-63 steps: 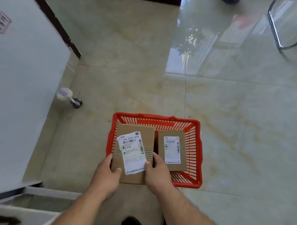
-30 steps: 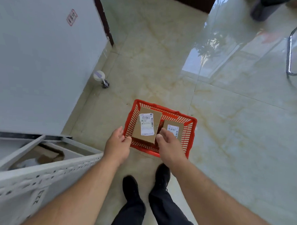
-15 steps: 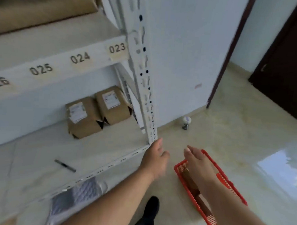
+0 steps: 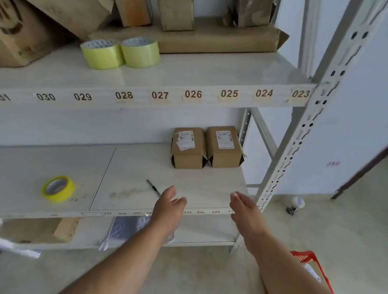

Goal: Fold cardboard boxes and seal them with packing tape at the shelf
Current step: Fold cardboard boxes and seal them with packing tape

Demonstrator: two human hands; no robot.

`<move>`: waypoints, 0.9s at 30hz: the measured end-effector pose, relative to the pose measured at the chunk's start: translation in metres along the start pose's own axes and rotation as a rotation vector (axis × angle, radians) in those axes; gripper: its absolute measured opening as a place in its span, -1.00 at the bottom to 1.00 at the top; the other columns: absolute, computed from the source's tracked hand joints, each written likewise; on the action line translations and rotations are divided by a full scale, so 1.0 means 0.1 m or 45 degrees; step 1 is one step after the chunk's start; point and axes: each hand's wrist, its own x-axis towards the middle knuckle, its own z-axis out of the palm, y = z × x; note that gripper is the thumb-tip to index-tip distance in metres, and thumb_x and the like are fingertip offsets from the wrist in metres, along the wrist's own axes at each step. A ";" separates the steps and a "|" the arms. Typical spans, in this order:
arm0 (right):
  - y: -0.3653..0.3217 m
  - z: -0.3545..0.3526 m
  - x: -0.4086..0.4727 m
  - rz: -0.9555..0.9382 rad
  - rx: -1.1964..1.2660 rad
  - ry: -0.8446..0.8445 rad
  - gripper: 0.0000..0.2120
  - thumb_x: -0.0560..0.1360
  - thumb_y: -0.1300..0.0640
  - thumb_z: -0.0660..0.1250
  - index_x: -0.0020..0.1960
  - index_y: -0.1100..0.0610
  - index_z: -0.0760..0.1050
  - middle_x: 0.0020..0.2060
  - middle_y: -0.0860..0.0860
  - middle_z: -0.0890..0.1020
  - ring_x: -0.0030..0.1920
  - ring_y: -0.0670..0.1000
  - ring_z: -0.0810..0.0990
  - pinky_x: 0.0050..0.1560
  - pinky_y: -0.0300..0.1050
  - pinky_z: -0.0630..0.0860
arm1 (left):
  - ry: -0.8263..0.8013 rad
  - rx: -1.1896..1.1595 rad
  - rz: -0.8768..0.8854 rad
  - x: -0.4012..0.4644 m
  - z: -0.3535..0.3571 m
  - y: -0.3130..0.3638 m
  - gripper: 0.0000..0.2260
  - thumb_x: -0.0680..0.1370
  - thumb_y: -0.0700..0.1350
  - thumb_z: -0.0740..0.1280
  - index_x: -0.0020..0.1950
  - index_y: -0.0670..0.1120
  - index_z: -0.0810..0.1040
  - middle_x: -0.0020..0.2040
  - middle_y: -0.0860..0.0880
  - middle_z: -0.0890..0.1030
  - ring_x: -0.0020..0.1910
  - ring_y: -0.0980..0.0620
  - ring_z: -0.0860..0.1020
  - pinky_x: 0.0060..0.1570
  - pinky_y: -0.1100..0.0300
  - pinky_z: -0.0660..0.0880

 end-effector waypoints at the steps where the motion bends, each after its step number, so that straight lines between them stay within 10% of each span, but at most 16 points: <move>1: -0.03 0.09 0.06 -0.002 -0.002 0.005 -0.36 0.45 -0.38 0.25 0.39 -0.04 0.52 0.30 -0.06 0.60 0.38 0.01 0.52 0.49 0.19 0.40 | 0.005 0.001 -0.003 0.06 -0.10 -0.02 -0.49 0.68 -0.09 0.29 0.62 -0.04 0.28 0.57 0.04 0.37 0.29 0.16 0.40 0.24 0.21 0.31; 11: -0.16 1.01 0.79 0.166 -0.024 0.118 -0.46 0.65 -0.17 0.26 0.56 0.03 0.39 0.36 0.01 0.55 0.38 0.06 0.50 0.48 0.20 0.42 | -0.099 0.069 -0.083 1.04 -0.88 -0.30 -0.45 0.67 -0.02 0.28 0.63 -0.09 0.22 0.56 -0.13 0.36 0.51 -0.11 0.37 0.30 0.08 0.38; 16: -0.25 1.18 1.24 0.178 -0.040 0.119 -0.50 0.64 -0.13 0.26 0.55 -0.04 0.37 0.35 -0.05 0.53 0.38 0.03 0.50 0.48 0.18 0.41 | -0.170 0.078 -0.118 1.54 -0.89 -0.36 -0.41 0.69 0.01 0.27 0.67 0.00 0.13 0.61 -0.05 0.27 0.39 0.09 0.38 -0.26 0.51 0.38; 20: -0.40 1.27 1.80 0.137 -0.114 0.048 -0.63 0.67 0.05 0.26 0.47 -0.03 0.42 0.14 -0.03 0.58 0.14 0.03 0.54 0.21 -0.01 0.46 | -0.108 0.092 -0.098 2.02 -0.72 -0.26 -0.39 0.66 0.03 0.31 0.67 0.03 0.15 0.61 -0.04 0.29 0.53 0.01 0.33 0.18 0.27 0.44; 24: -0.40 1.32 2.42 0.081 -0.320 -0.008 -0.73 0.56 -0.02 0.29 0.25 -0.09 0.40 0.13 -0.15 0.48 0.07 -0.04 0.49 0.11 -0.07 0.47 | -0.108 0.060 -0.047 2.45 -0.44 -0.09 -0.82 0.65 -0.13 0.32 0.19 0.11 0.44 0.05 0.17 0.49 0.02 0.13 0.47 0.00 0.22 0.37; 27: -0.19 1.32 3.02 0.071 -0.444 -0.079 -0.68 0.36 -0.14 0.23 0.10 -0.15 0.34 0.06 -0.12 0.46 -0.03 -0.03 0.44 0.12 0.02 0.56 | -0.138 0.077 -0.040 2.79 -0.24 -0.05 -0.77 0.61 -0.20 0.30 0.11 0.12 0.37 -0.05 0.21 0.49 -0.13 0.30 0.43 -0.08 0.24 0.36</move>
